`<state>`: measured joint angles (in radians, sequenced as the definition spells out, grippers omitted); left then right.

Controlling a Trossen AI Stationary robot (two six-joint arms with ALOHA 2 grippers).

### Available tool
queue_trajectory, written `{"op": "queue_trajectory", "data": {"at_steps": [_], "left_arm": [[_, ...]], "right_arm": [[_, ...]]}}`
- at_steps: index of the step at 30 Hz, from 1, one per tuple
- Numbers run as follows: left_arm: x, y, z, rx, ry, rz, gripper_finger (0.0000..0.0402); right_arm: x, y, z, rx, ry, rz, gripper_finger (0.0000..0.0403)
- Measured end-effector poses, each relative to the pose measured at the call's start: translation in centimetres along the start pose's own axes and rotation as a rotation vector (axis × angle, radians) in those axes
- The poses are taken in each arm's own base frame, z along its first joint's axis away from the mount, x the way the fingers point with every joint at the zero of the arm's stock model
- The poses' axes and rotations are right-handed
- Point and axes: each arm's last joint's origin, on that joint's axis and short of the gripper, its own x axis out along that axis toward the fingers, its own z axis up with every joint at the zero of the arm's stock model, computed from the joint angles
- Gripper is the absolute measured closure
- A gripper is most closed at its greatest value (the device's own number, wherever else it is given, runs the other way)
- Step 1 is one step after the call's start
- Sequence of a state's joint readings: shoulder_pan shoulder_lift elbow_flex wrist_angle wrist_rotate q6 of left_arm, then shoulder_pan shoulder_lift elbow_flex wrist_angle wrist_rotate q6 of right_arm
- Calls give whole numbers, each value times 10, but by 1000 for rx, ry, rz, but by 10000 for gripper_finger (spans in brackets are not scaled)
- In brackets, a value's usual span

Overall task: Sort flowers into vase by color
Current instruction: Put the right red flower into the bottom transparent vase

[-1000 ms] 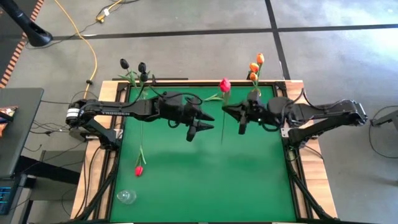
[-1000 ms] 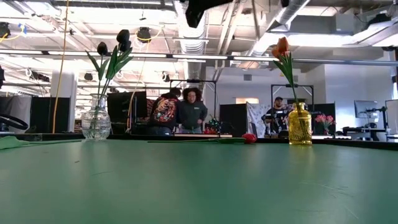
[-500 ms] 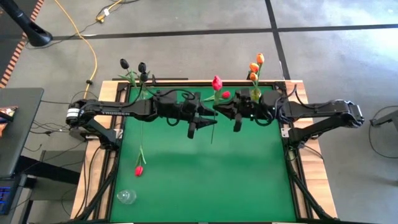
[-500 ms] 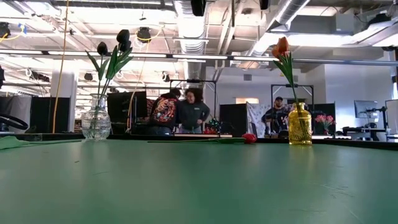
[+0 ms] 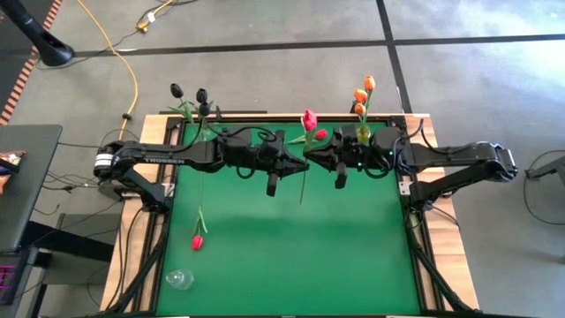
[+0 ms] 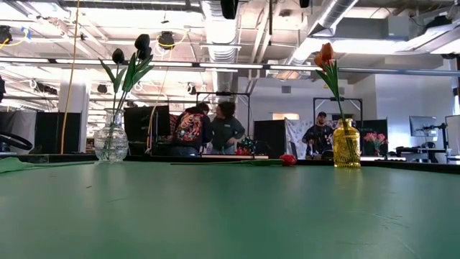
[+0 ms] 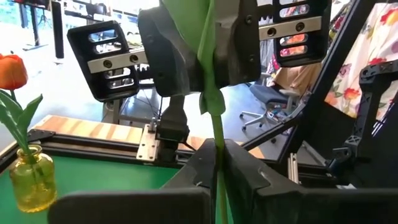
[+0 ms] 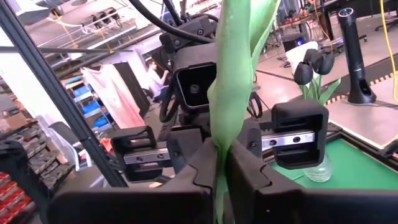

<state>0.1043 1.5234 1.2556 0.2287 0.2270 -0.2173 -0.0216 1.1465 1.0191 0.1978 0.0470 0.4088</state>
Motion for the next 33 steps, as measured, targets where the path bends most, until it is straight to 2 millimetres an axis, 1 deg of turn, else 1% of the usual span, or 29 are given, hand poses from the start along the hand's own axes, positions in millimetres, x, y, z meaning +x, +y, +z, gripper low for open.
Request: {"op": "queue_trajectory", "data": {"at_steps": [5,9,15,18,22,25,28,31,33], "left_arm": [[0,2,0,10,-2,8,397],[-1,4,1,10,-3,16,400],[-2,10,3,20,-9,23,401],[-9,11,7,36,2,12,401],[-29,6,18,67,42,-25,401],[-48,-3,26,109,83,-62,401],[-70,-12,30,122,146,-101,401],[-89,-23,33,110,203,-172,401],[-100,-34,36,110,210,-238,401]], "right_arm": [[0,0,0,-6,1,0,335],[0,0,-1,-47,6,4,315],[0,1,-3,-75,29,20,262],[0,0,-2,-77,27,15,228],[0,-2,0,-78,20,11,187],[0,-4,0,-79,18,2,167],[0,-8,2,-79,11,-16,159],[0,-13,5,-81,0,-35,159],[0,-16,7,-82,-10,-47,159]]}}
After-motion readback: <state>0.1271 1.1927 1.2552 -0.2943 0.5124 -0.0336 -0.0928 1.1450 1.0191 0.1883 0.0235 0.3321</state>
